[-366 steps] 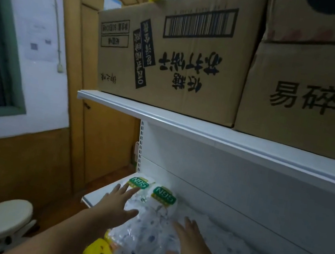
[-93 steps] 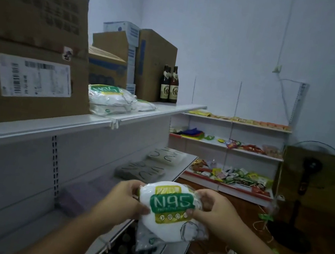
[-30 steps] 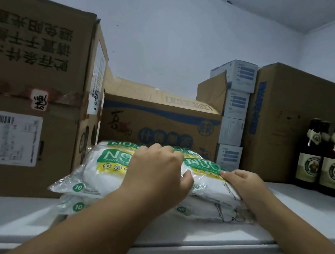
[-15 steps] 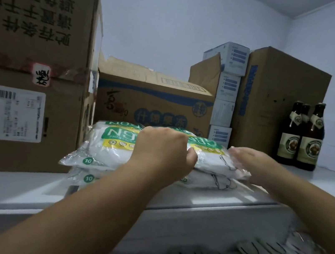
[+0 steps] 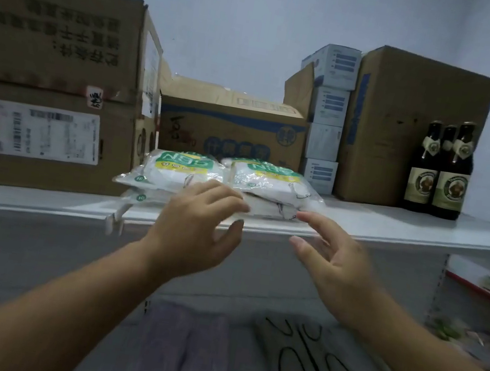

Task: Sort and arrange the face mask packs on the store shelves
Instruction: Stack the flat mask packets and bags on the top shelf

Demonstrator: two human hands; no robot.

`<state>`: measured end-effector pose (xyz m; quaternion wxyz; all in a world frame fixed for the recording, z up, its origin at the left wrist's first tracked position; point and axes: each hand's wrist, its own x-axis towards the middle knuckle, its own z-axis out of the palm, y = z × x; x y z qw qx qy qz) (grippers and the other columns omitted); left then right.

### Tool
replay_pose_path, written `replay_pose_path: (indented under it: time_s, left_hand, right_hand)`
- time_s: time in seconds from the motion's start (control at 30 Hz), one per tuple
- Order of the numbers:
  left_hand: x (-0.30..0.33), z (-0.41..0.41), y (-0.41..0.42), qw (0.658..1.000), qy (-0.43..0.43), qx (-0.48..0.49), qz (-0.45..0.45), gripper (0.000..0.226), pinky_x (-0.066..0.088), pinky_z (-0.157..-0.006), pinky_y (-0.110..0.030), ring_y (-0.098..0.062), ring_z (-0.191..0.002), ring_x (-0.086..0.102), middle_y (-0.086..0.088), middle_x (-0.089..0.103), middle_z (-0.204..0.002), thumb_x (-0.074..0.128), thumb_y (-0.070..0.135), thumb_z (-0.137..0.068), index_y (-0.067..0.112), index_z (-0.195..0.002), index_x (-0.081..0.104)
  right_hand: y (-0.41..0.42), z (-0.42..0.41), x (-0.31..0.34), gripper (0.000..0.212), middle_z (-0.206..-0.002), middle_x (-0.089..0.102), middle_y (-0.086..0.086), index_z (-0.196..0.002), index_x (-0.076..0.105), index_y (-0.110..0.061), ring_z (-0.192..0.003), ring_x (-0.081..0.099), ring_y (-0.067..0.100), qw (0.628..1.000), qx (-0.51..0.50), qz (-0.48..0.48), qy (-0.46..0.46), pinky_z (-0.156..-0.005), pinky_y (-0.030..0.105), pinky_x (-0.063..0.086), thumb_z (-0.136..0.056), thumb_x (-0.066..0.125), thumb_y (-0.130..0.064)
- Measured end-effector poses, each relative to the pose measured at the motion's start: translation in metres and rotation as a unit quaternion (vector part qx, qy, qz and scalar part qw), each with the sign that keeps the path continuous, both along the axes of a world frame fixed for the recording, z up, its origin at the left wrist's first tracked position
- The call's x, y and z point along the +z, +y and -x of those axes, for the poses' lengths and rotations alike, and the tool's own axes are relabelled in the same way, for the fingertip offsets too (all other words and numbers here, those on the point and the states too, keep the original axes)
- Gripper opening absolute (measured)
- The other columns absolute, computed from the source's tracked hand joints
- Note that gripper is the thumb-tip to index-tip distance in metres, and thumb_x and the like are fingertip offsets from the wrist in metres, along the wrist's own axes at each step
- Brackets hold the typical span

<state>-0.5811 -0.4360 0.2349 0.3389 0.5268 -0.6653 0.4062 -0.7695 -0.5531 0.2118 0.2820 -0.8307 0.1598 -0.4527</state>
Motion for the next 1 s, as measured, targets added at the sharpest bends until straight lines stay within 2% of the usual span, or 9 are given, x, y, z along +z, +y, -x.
replay_pose_path:
  time_s: [0.13,0.2,0.27,0.33,0.4,0.53,0.67,0.8,1.0]
  left_hand:
    - [-0.052,-0.006,0.056,0.993,0.035,0.059,-0.1,0.032,0.053,-0.081,-0.031,-0.024,-0.094,0.067,-0.005,0.07,-0.101,0.053,0.025,-0.083,0.005,-0.1,0.072]
    - [-0.081,-0.017,0.085,0.976,0.087,0.129,-0.154,0.04,0.051,-0.085,-0.029,-0.023,-0.103,0.065,-0.006,0.068,-0.111,0.051,0.033,-0.085,0.008,-0.111,0.069]
    - [-0.111,-0.032,0.114,0.94,0.166,0.213,-0.206,0.049,0.043,-0.098,-0.031,-0.021,-0.125,0.052,-0.003,0.055,-0.136,0.051,0.04,-0.089,0.017,-0.132,0.056]
    - [-0.144,-0.051,0.144,0.889,0.235,0.29,-0.265,0.06,0.03,-0.11,-0.032,-0.014,-0.142,0.027,0.006,0.028,-0.156,0.047,0.049,-0.092,0.03,-0.147,0.032]
    - [-0.171,-0.067,0.177,0.845,0.29,0.338,-0.297,0.067,0.022,-0.115,-0.03,-0.01,-0.147,0.01,0.01,0.009,-0.161,0.043,0.054,-0.093,0.034,-0.151,0.017]
    - [-0.217,-0.091,0.234,0.789,0.354,0.389,-0.317,0.069,0.006,-0.118,-0.029,-0.01,-0.148,-0.006,0.007,-0.006,-0.162,0.039,0.055,-0.096,0.034,-0.153,0.007]
    - [-0.247,-0.126,0.291,0.773,0.413,0.384,-0.289,0.068,0.002,-0.119,-0.033,-0.013,-0.148,-0.01,0.003,-0.007,-0.162,0.039,0.053,-0.097,0.031,-0.153,0.007]
    - [-0.272,-0.168,0.326,0.76,0.447,0.37,-0.293,0.068,0.003,-0.119,-0.035,-0.013,-0.148,-0.011,0.005,-0.008,-0.161,0.037,0.055,-0.097,0.033,-0.153,0.007]
    - [-0.303,-0.232,0.34,0.747,0.464,0.339,-0.333,0.067,0.004,-0.119,-0.037,-0.014,-0.148,-0.01,0.004,-0.006,-0.162,0.036,0.056,-0.097,0.033,-0.153,0.008]
  right_hand:
    - [0.029,-0.025,-0.035,0.03,-0.128,0.053,-0.015,-0.116,0.063,-0.024,-0.122,0.046,-0.001,0.998,0.048,0.032,-0.028,-0.108,0.026,0.036,-0.087,0.067,-0.017]
    - [0.044,-0.038,-0.053,0.027,-0.13,0.054,-0.009,-0.112,0.065,-0.021,-0.125,0.047,0.003,0.993,0.077,0.068,-0.059,-0.108,0.023,0.035,-0.085,0.066,-0.016]
    - [0.06,-0.053,-0.071,0.032,-0.132,0.051,-0.011,-0.112,0.061,-0.029,-0.128,0.044,0.002,0.989,0.123,0.057,-0.058,-0.107,0.014,0.031,-0.081,0.062,-0.02]
    - [0.075,-0.074,-0.094,0.034,-0.135,0.047,-0.013,-0.114,0.054,-0.038,-0.13,0.041,0.002,0.988,0.152,0.011,-0.014,-0.105,0.012,0.027,-0.085,0.065,-0.024]
    - [0.096,-0.1,-0.124,0.042,-0.139,0.043,-0.01,-0.123,0.051,-0.034,-0.134,0.036,0.007,0.985,0.163,-0.032,0.046,-0.106,0.016,0.024,-0.087,0.068,-0.021]
    - [0.137,-0.143,-0.185,0.062,-0.149,0.029,-0.01,-0.141,0.04,-0.023,-0.143,0.021,0.008,0.965,0.182,-0.109,0.153,-0.109,0.016,0.017,-0.086,0.069,-0.027]
    - [0.181,-0.184,-0.22,0.069,-0.157,0.011,-0.015,-0.145,0.027,-0.037,-0.143,0.011,0.001,0.945,0.2,-0.108,0.234,-0.107,0.014,0.012,-0.087,0.063,-0.045]
    - [0.232,-0.224,-0.246,0.068,-0.159,0.003,-0.015,-0.145,0.023,-0.04,-0.143,0.009,0.002,0.927,0.201,-0.163,0.271,-0.107,0.014,0.014,-0.088,0.061,-0.046]
    - [0.275,-0.26,-0.273,0.069,-0.159,-0.001,-0.015,-0.147,0.021,-0.04,-0.146,0.009,0.008,0.913,0.165,-0.203,0.313,-0.113,0.024,0.02,-0.09,0.06,-0.045]
